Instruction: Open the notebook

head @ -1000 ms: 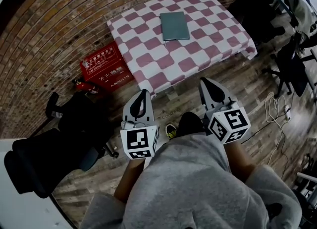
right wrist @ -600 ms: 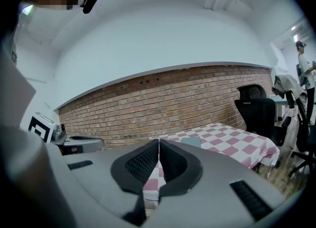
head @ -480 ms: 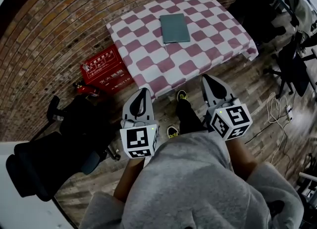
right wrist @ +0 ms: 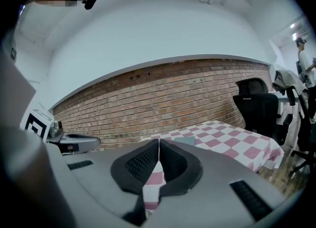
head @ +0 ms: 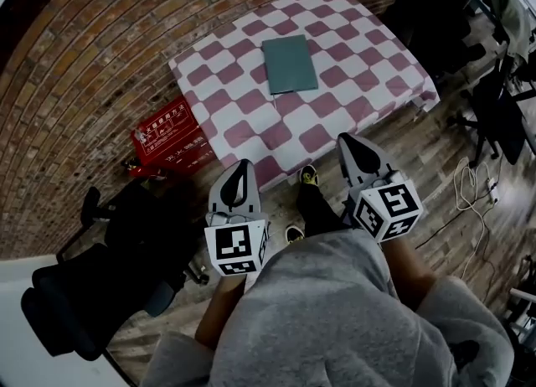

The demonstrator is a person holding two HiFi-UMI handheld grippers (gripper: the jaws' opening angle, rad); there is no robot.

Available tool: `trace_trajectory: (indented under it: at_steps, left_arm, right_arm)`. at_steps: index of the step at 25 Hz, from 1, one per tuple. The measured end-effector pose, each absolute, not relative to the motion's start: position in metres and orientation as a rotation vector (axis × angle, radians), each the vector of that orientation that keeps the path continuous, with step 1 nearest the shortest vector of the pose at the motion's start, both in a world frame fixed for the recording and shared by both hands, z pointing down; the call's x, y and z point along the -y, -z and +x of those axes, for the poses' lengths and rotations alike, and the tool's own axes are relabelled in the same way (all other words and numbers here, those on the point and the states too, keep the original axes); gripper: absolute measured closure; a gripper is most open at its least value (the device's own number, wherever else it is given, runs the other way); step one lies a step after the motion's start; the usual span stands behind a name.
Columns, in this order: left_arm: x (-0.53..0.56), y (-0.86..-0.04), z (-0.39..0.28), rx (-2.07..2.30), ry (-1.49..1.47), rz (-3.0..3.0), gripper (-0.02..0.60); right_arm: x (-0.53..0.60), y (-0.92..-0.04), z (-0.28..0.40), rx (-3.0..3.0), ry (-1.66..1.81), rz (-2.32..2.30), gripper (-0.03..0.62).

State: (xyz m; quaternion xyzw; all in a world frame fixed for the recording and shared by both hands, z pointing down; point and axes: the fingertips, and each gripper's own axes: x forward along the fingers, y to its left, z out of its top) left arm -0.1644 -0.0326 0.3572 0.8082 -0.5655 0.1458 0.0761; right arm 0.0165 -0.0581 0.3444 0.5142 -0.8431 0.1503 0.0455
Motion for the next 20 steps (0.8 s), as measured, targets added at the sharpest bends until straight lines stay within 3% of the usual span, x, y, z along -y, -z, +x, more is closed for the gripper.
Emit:
trace_trajectory:
  at_steps: [20]
  left_arm:
    - [0.215, -0.44, -0.126, 1.532, -0.665, 2.284, 0.571]
  right_arm:
    - [0.24, -0.443, 0.042, 2.463, -0.822, 1.363, 0.565]
